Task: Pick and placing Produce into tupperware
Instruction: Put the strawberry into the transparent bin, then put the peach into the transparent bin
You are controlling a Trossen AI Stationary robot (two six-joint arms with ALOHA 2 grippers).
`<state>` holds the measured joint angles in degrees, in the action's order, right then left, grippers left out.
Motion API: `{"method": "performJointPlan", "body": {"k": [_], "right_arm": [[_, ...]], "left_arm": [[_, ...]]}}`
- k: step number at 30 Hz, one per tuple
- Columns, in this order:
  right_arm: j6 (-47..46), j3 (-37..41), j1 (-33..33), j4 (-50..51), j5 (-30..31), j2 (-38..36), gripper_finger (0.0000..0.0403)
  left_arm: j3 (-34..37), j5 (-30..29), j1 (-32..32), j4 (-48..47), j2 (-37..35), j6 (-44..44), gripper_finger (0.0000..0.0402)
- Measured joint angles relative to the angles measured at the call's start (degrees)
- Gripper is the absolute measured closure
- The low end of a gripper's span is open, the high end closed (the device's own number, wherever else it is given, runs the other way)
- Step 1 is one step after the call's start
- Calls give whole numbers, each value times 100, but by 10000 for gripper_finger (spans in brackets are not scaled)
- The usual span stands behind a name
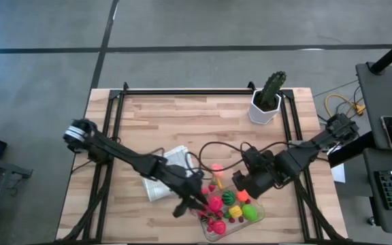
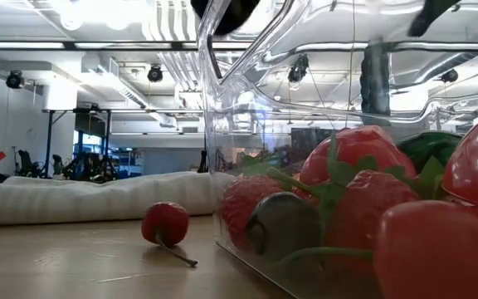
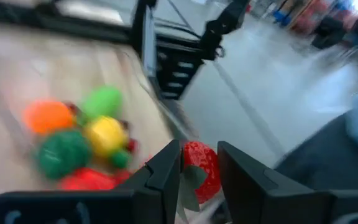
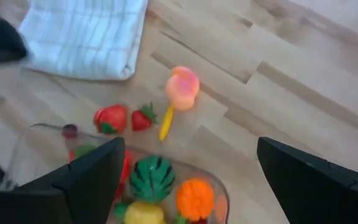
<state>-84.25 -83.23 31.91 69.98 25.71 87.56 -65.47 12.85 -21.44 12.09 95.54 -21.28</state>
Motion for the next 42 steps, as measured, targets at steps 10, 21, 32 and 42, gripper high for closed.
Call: {"method": "performJointPlan", "body": {"k": [10,21,32,42], "right_arm": [[-598,1,447,56,46,-22,46],[-313,1,462,57,-10,-19,46],[-219,12,234,0,-30,-9,46],[1515,23,-951,-548,-866,692,46]], "left_arm": [[-712,333,27,107,683,-1144,265],[-724,129,136,-84,535,-915,172],[-540,-498,81,-3254,-623,-644,195],[-30,-2238,-93,-5008,-1287,-691,199]]}}
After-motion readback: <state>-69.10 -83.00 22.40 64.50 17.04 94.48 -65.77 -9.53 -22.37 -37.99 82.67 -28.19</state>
